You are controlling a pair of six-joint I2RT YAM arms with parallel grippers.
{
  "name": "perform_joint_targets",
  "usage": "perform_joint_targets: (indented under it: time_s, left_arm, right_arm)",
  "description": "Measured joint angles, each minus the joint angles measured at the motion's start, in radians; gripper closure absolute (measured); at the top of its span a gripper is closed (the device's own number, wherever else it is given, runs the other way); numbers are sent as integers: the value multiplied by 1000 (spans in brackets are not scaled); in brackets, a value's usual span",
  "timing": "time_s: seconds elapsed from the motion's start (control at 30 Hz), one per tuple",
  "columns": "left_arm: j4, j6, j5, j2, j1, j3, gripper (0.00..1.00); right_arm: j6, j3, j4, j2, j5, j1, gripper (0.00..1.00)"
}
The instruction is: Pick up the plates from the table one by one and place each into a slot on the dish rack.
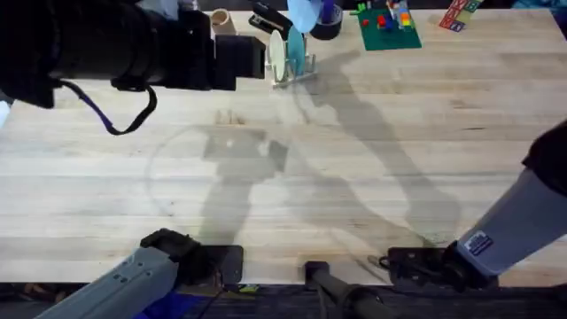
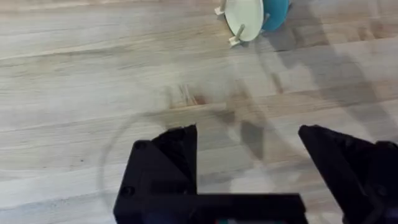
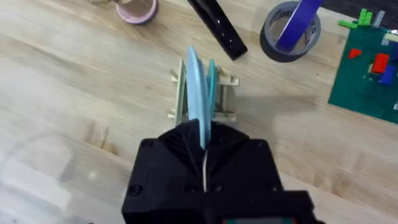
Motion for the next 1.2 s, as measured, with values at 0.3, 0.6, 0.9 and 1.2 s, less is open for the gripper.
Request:
perform_joint_targets:
  time_s: [0.3,0.6,0.9,1.2]
  left_arm:
    - [-2,0,0,0,0,0,6]
    - [-2,0,0,0,0,0,6]
    - [-2,0,0,0,0,0,6]
    - [-2,0,0,0,0,0,6]
  right_arm:
    - [22,3,35,23,11,6,973]
    - [25,3,37,80,11,6,973]
    - [34,3,44,92,11,6,973]
    - [41,3,49,160,11,12,973]
